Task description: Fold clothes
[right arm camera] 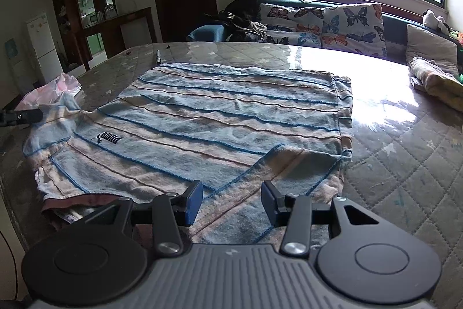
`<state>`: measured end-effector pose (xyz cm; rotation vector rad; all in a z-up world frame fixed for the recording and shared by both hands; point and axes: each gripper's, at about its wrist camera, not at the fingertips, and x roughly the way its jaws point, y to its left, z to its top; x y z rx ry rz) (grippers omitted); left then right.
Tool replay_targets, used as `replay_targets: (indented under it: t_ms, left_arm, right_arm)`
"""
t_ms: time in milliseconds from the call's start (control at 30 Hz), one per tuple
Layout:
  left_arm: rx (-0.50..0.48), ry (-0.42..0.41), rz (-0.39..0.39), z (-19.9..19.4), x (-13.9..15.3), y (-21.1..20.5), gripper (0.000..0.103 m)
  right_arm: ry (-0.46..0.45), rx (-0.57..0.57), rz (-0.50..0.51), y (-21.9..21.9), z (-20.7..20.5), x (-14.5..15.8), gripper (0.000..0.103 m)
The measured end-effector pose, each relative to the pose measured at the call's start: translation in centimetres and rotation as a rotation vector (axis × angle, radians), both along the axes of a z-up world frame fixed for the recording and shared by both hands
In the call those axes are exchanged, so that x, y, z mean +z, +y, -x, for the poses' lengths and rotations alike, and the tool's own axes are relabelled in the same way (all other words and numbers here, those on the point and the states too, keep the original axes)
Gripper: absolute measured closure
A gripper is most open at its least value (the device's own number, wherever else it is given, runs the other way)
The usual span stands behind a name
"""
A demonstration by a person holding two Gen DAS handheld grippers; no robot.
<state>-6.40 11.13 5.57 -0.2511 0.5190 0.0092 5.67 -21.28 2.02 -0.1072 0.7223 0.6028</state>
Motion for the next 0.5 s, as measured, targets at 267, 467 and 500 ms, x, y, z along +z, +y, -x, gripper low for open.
replay_targets:
  t_ms: [267,467,500]
  left_arm:
    - [-0.178,0.06,-0.006,-0.5,-1.1,-2.0,0.097]
    - [-0.215,0.059,-0.002,0.0,-1.0,-1.8,0.095]
    - [-0.221,0.058,-0.002,0.1,-1.0,-1.8,0.095]
  right_arm:
    - [0.015,0.012,0.003,0.1,0.1,-0.3,0.058]
    - [0.014,0.026,0.002,0.8,0.1,-0.1,0.058]
    - [0.014,0.029,0.002,0.8,0.2,-0.1,0.058]
